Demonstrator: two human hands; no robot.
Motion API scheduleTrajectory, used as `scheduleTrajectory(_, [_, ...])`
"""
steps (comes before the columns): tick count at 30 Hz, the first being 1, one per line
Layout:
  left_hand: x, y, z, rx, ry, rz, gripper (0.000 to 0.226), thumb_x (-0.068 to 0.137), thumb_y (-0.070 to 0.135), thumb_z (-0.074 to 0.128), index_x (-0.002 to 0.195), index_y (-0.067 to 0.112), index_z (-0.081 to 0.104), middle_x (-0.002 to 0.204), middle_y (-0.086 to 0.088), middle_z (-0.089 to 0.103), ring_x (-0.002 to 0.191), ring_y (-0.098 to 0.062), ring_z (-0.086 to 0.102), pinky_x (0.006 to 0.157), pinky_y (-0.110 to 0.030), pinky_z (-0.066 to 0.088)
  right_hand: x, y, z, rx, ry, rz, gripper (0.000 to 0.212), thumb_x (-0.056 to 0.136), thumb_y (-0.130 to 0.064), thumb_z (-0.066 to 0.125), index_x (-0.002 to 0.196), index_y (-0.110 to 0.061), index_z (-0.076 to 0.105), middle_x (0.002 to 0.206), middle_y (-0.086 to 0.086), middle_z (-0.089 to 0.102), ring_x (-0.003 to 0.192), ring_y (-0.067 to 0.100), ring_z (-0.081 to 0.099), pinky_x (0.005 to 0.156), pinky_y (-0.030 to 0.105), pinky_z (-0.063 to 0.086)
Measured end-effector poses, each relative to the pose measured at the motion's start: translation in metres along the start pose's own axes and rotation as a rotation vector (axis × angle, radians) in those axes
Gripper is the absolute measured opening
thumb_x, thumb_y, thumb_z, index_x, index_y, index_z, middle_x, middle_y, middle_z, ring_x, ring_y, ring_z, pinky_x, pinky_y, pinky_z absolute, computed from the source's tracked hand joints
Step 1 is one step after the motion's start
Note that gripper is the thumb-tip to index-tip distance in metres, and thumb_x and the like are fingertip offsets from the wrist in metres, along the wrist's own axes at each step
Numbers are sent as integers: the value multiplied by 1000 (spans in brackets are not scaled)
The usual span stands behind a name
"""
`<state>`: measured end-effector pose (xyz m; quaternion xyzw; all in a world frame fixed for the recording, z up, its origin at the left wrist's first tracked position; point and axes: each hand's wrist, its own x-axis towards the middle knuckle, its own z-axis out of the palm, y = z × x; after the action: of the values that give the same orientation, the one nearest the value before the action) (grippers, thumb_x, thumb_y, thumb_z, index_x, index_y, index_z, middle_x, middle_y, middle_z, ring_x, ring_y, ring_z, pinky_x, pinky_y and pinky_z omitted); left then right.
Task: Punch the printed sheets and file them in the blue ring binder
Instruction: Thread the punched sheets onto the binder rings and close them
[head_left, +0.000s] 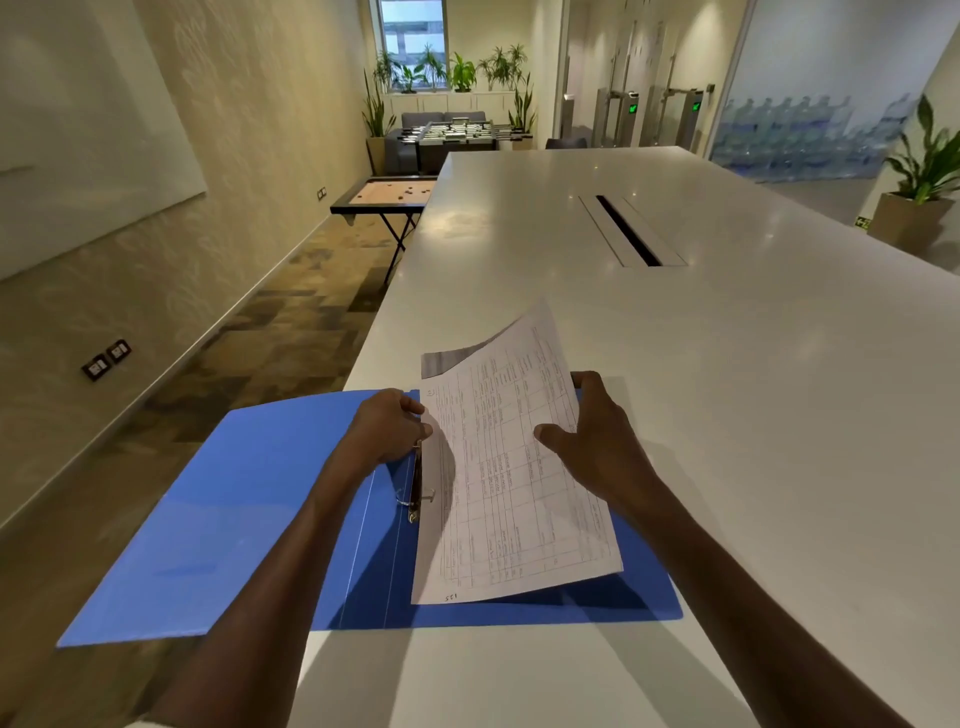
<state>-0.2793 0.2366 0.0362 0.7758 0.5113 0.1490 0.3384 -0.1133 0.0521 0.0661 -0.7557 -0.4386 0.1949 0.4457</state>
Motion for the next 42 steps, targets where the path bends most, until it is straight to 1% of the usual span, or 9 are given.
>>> scheduleTrajectory(5, [1,-2,-9,-154,-83,-24,33,82,11,76,109,7,58,90,-5,71,75,-10,66,59,-15,44,2,10,-4,58,-32,119,47,88,-18,66,127,-15,42,111,-7,54,85,3,52,55,11,36])
scheduleTrajectory(11, [7,-9,-12,-297,-136,-91,41,76,12,81,110,11,58,103,-12,73,92,-22,69,76,-28,52,2,19,-1,39,-32,168,43,87,-21,67,124,-16,44,120,-1,59,83,3,52,55,13,36])
scheduleTrajectory(15, [5,-9,-12,-257,-107,-49,41,78,15,80,112,14,56,96,-6,75,87,-16,69,67,-23,48,0,18,-1,0,-21,121,44,88,-22,66,126,-15,43,123,-1,59,91,6,52,59,12,37])
scheduleTrajectory(17, [4,-9,-12,-240,-85,-30,43,78,18,81,113,13,56,98,-7,75,85,-15,68,63,-20,45,-3,15,-1,-2,-10,87,44,89,-21,65,127,-16,43,124,-1,59,95,7,53,69,17,44])
scheduleTrajectory(21, [-3,-7,-12,-194,-14,15,47,77,20,82,113,12,53,86,-2,72,67,-5,60,54,-15,38,-8,8,0,-21,11,6,47,90,-19,63,131,-17,40,125,-2,59,95,6,54,76,22,47])
scheduleTrajectory(26, [-7,-10,-7,-162,32,99,45,80,23,79,111,12,49,81,1,72,69,-6,61,60,-16,37,-10,6,1,-86,36,-44,46,91,-20,62,130,-17,38,124,-4,59,87,2,51,58,7,39])
scheduleTrajectory(31, [2,-12,-11,-270,-107,-48,53,80,22,79,119,11,46,90,-1,71,83,-14,63,74,-24,40,-7,10,0,-87,30,-24,47,90,-21,63,130,-16,39,125,-3,58,91,4,51,60,8,38])
scheduleTrajectory(38, [12,-15,-16,-379,-203,-74,53,80,11,78,122,11,47,86,-3,74,72,-11,72,61,-16,48,-9,8,1,-113,54,-110,43,91,-21,62,127,-17,40,115,-9,58,76,-1,54,56,8,42])
scheduleTrajectory(42, [14,-28,-10,-422,-148,-32,49,81,17,78,120,13,48,85,-3,78,85,-19,73,92,-40,53,-10,5,4,-189,68,-172,41,92,-24,59,127,-17,39,116,-10,58,65,-7,52,47,4,42])
